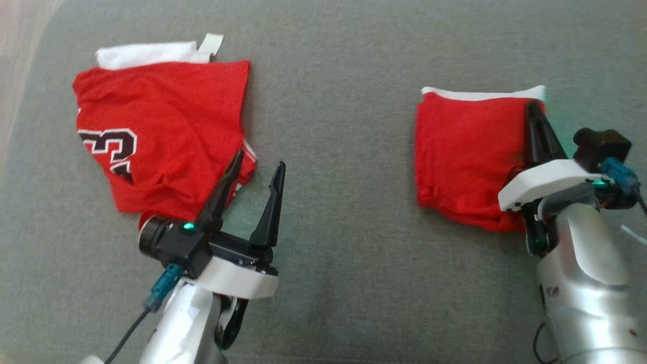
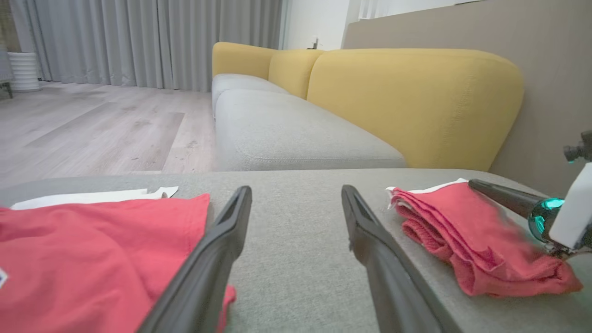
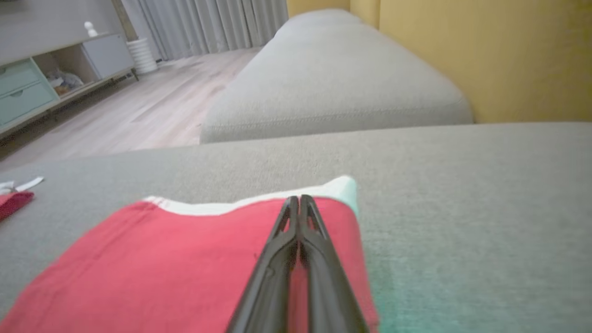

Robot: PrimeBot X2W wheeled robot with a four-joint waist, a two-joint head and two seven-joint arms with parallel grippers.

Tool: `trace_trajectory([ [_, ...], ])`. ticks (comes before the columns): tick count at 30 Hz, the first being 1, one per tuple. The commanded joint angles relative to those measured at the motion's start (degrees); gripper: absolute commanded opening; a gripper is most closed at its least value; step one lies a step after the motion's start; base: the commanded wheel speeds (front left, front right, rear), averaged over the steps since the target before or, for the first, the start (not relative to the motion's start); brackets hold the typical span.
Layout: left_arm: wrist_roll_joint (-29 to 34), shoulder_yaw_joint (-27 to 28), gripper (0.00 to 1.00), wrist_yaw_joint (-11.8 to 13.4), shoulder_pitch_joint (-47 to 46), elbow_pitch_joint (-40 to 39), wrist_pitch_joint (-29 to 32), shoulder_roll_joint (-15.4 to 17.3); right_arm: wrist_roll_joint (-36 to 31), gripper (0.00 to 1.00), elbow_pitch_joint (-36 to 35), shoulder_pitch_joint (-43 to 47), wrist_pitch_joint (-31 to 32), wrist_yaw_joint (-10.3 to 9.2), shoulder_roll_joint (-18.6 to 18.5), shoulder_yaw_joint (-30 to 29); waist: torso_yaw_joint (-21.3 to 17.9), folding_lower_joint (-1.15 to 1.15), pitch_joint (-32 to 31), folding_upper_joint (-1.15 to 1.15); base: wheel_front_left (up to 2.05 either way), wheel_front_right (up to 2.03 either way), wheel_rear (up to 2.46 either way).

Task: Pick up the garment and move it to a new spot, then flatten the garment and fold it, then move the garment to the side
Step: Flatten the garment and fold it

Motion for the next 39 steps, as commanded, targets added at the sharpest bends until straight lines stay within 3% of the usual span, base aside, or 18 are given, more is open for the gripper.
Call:
trace_trajectory([
  [1,-0.4,1.4,1.00,0.1,-2.1,-1.6,-0.5,0.1,-0.9,0.00,-0.1,-2.2,-0.2,-0.05,0.1,0.7,1.3,-0.01,1.3,0.00,0.00,0.00,0.00],
  [8,-0.4,1.6,1.00,0.1,-2.7,-0.7,-0.5,0.1,-3.7,0.00,10.9,-6.7,-1.3,-0.05,0.1,-0.8,2.0,-0.01,0.6,0.00,0.00,0.00,0.00],
  [19,-1.0,1.9,1.00,0.1,-1.4,-0.5,-0.5,0.1,8.4,0.00,10.6,-5.3,-3.1,-0.05,0.2,20.3,2.0,-0.01,-2.1,0.00,0.00,0.00,0.00],
  [24,-0.9,2.0,1.00,0.1,-1.2,-0.6,-0.5,0.1,10.3,0.00,17.2,-4.7,1.4,-0.05,0.2,25.2,2.1,-0.01,-2.6,0.00,0.00,0.00,0.00],
  [27,-0.7,2.5,1.00,0.1,-1.0,-0.6,-0.5,0.1,12.5,0.00,17.8,-4.8,0.2,-0.05,0.2,26.4,1.5,-0.01,-3.2,0.00,0.00,0.00,0.00],
  [34,-0.1,3.8,1.00,0.1,0.3,-0.7,-0.5,0.1,12.4,0.00,13.9,-4.2,-3.5,-0.05,0.2,21.9,-1.6,-0.01,-6.2,0.00,0.00,0.00,0.00],
  [39,0.0,4.6,1.00,0.1,1.6,-0.9,-0.5,0.1,8.4,0.00,1.8,1.3,-3.6,-0.05,0.2,13.5,-4.4,-0.01,-8.7,0.00,0.00,0.00,0.00],
])
